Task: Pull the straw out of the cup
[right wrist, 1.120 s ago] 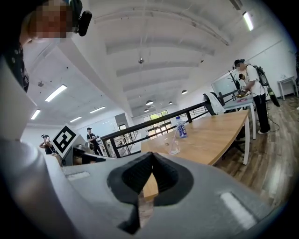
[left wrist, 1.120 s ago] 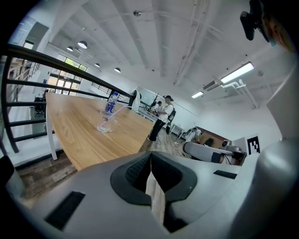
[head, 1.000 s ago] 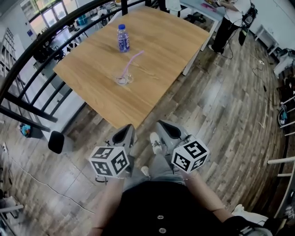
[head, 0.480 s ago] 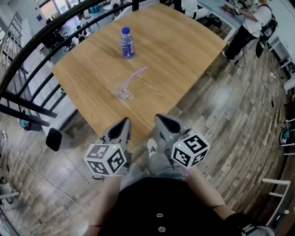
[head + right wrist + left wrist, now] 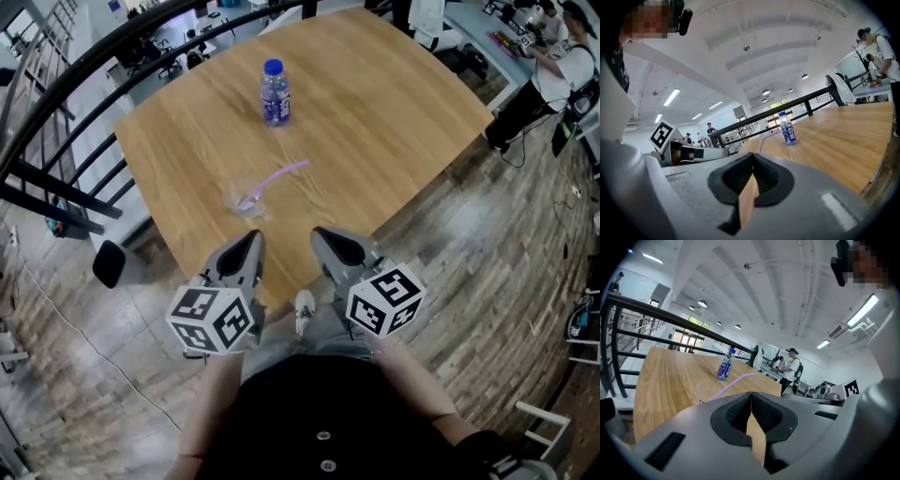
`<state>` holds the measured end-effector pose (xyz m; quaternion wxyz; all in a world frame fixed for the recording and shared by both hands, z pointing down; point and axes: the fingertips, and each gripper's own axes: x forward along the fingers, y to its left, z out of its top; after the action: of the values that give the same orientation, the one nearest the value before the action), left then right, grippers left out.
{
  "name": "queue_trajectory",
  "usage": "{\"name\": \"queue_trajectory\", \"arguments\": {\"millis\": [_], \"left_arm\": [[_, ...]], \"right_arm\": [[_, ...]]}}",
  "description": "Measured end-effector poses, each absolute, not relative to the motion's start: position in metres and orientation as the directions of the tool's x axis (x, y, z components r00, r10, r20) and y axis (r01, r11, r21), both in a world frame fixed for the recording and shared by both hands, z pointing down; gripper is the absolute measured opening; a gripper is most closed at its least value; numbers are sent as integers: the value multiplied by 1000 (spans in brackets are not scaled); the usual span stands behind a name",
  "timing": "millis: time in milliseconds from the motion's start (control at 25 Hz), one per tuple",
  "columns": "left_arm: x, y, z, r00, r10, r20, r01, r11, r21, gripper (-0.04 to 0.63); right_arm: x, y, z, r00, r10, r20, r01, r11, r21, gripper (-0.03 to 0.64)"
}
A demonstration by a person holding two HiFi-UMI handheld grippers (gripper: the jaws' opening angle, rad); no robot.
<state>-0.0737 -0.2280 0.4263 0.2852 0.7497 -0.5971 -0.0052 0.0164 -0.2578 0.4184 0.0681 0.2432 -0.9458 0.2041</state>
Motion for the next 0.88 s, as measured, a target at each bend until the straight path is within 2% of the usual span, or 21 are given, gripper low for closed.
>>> {"name": "queue_trajectory", "arguments": {"millis": [160, 560, 880], "left_arm": [[-75, -241, 427, 250, -919, 306, -887, -90, 453, 17], [-81, -243, 431, 169, -930, 326, -900, -11, 436, 17], [-85, -253, 430, 178, -929, 326, -897, -17, 441, 17]], "right_arm": [[17, -271, 425, -889, -393, 237, -456, 809, -370, -2], [12, -276, 433, -907, -340, 247, -414, 825, -385, -2], [13, -284, 436, -899, -352, 261, -431, 816, -384, -2]]}}
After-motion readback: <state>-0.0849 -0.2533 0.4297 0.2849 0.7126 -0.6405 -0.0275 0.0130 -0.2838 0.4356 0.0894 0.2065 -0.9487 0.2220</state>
